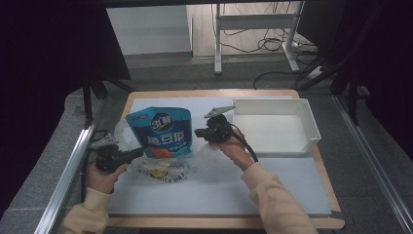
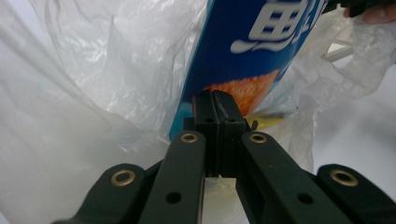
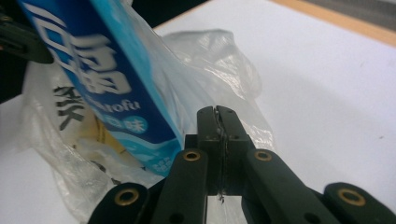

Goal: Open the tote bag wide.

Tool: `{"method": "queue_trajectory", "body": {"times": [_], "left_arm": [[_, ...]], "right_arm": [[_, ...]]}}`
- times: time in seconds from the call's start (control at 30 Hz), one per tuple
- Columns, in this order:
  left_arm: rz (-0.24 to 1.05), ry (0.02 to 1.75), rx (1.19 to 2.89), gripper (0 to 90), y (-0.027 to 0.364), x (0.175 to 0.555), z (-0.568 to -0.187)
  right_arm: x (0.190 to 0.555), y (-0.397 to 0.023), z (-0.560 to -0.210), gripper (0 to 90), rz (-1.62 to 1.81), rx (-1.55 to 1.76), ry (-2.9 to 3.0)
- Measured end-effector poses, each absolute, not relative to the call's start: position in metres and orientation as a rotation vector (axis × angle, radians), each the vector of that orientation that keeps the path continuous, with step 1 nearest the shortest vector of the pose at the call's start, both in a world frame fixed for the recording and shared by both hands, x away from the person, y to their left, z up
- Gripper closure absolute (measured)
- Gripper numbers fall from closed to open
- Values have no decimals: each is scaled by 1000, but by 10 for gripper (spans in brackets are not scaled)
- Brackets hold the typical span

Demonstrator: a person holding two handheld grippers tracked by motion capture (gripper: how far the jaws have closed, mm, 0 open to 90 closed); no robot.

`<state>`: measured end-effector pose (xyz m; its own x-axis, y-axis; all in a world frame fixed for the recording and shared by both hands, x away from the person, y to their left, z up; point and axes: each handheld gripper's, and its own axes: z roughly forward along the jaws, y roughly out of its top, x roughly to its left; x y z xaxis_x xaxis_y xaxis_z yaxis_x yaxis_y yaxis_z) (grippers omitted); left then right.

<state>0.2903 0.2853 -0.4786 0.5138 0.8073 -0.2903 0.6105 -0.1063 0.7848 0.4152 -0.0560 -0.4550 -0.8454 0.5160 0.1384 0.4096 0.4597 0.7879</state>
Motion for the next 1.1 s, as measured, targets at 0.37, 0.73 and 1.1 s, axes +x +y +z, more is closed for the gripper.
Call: {"method": "queue_trajectory", "body": {"times": [0.37,0.73,1.1], "left_arm": [[192,1225,1878,896,280,292,-507],[140,1260,1945,896,282,286,-529],[85,1284,1998,896,281,284,-545]], "right_arm": [[430,-40,-493,884,1213,935,2602],[442,-31,-517,884,1139,1018,2582],[451,-26,-531,884,1045,1062,2544]]}}
